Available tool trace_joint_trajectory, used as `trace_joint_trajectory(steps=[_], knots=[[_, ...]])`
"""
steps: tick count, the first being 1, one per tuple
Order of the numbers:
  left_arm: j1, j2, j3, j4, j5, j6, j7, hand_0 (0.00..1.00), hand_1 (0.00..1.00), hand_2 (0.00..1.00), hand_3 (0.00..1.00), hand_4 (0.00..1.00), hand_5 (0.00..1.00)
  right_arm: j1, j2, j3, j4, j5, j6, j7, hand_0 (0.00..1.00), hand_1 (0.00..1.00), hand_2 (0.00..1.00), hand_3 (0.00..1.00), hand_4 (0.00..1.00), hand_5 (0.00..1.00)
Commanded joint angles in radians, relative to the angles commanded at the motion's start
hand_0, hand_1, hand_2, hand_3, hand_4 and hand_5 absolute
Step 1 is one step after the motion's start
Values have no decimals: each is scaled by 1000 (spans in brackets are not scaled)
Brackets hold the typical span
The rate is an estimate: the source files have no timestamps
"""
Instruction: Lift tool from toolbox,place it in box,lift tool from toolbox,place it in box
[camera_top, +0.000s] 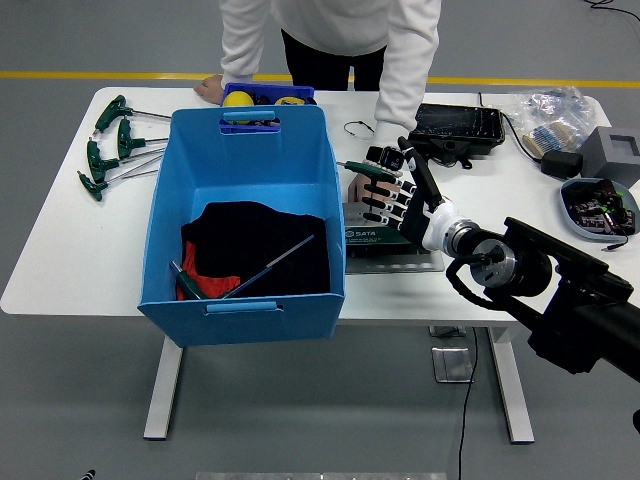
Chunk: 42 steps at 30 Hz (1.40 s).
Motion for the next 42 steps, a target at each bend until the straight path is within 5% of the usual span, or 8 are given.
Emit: trace_joint_trajectory(steps=[42], knots=[[-1,1,3,-2,2,0,0,759,727,787,770,788,741,-11,19,-25,-46,2,9,4,464,544,699,758,998,862]])
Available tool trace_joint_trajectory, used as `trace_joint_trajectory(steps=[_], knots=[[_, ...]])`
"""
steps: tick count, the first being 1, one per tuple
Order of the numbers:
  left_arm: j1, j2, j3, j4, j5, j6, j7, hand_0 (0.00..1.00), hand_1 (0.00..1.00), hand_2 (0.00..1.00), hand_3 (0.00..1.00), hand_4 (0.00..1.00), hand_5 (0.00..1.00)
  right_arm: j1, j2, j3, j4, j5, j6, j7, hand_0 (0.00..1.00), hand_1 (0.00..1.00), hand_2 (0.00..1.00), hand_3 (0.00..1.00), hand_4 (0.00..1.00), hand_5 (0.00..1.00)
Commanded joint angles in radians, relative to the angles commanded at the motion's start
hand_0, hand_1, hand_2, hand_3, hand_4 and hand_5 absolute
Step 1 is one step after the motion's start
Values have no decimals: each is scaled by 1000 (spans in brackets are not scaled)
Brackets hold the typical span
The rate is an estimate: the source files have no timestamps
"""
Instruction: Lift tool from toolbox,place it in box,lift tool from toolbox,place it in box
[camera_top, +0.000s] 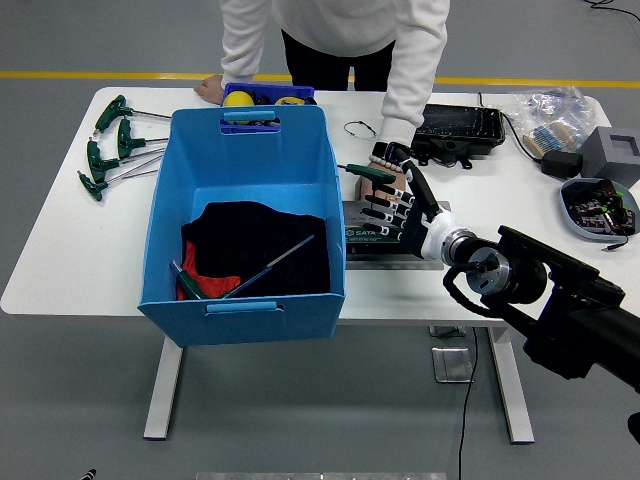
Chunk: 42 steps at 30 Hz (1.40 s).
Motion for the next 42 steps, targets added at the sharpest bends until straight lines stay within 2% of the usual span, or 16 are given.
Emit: trace_joint_trajectory(steps=[37,42], knots=[[10,0,8,-1,-8,-2,1,758,727,786,769,788,738,-1,2,4,-1,1,6,2,463,544,700,761,998,860],[9,1,5,-1,-4,-2,2,758,727,786,769,788,738,2,-4,18,-9,-45,2,0,463,544,700,761,998,860]])
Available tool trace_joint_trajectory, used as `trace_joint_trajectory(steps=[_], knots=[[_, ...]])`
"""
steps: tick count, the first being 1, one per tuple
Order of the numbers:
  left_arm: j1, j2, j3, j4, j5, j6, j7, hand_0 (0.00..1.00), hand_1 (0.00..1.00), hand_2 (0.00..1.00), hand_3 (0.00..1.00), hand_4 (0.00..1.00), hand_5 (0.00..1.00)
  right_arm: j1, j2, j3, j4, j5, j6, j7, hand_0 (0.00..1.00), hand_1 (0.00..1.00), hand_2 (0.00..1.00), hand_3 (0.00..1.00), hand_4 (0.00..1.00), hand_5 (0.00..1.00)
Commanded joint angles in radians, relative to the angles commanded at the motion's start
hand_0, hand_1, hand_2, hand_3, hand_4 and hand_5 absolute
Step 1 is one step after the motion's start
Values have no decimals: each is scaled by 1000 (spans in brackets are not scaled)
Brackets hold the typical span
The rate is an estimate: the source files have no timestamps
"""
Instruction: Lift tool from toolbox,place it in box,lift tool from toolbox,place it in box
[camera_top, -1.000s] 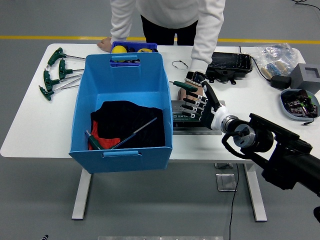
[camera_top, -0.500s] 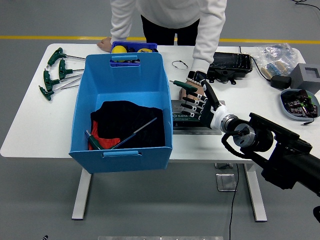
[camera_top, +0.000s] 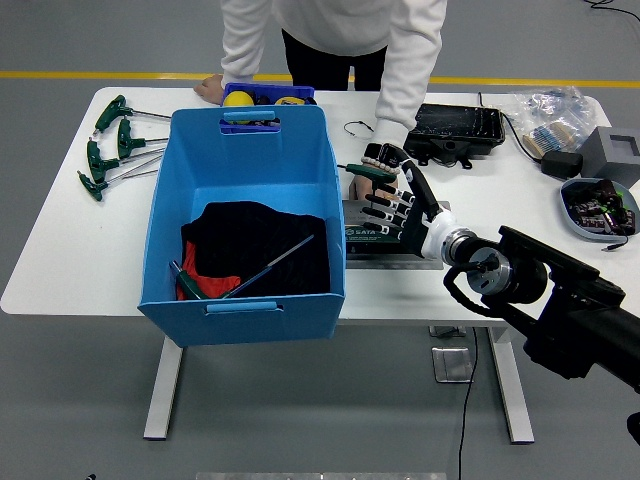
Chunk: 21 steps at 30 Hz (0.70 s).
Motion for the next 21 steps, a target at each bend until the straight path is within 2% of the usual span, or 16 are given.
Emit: trace_joint_trajectory(steps=[15,21], knots=[[3,2,-9,2,6,-1,1,756,724,781,768,790,740,1,-50,37,-10,-69,-11,-19,443,538,690,790,998,868],[9,4,-11,3,7,-1,1,756,723,780,769,790,741,8,-99,60,12,-130,-15,-41,428,531,684,795,998,873]])
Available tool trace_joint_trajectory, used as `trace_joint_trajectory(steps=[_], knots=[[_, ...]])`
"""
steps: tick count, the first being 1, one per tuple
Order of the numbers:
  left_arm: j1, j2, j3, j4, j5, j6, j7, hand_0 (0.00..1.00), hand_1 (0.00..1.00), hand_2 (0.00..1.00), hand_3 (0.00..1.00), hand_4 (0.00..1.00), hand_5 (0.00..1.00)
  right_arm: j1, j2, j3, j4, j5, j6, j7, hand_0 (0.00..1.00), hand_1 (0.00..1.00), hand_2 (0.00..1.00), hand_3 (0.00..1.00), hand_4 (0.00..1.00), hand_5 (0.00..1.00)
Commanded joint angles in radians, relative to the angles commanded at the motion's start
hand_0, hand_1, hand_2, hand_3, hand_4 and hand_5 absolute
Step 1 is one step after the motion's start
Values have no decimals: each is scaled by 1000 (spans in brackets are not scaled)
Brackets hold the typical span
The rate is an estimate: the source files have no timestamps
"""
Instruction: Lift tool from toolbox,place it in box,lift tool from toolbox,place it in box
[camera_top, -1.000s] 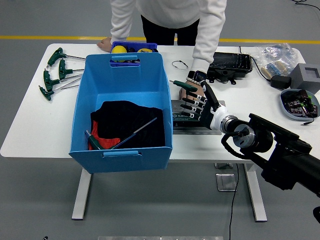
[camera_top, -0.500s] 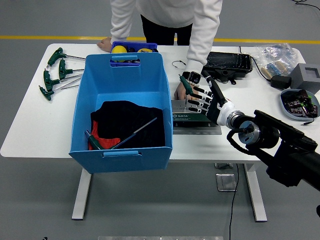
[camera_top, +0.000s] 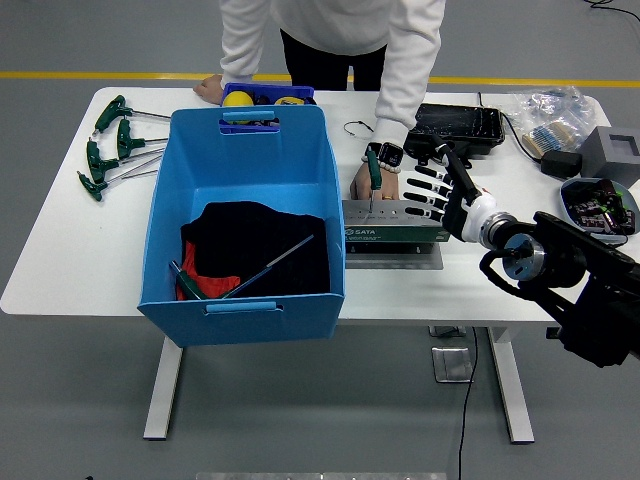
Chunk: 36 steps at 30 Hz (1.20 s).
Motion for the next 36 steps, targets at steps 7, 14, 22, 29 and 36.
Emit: trace_joint_trajectory(steps=[7,14,22,29,36], knots=[[4,2,-5,2,5,0,2,756,718,779,769,790,741,-19,-124,36,101,-206,10,17,422,532,686,810,998,875],[10,3,-7,4,9,-1,3,755,713,778,768,790,741,-55,-286,79,270,-500,23,119,480,582,735,853,998,875],[15,2,3,4,3,-5,7,753,705,773,767,791,743,9,-330,-51,400,-831,36,259,771,796,904,955,998,643],[17,2,5,4,5,-5,8,753,698,771,767,791,742,77,-256,-128,340,-1124,27,332,769,789,889,915,998,600],[15,4,-2,4,9,-1,4,751,690,768,767,792,743,153,-175,-197,230,-1423,28,333,765,772,847,806,998,599]])
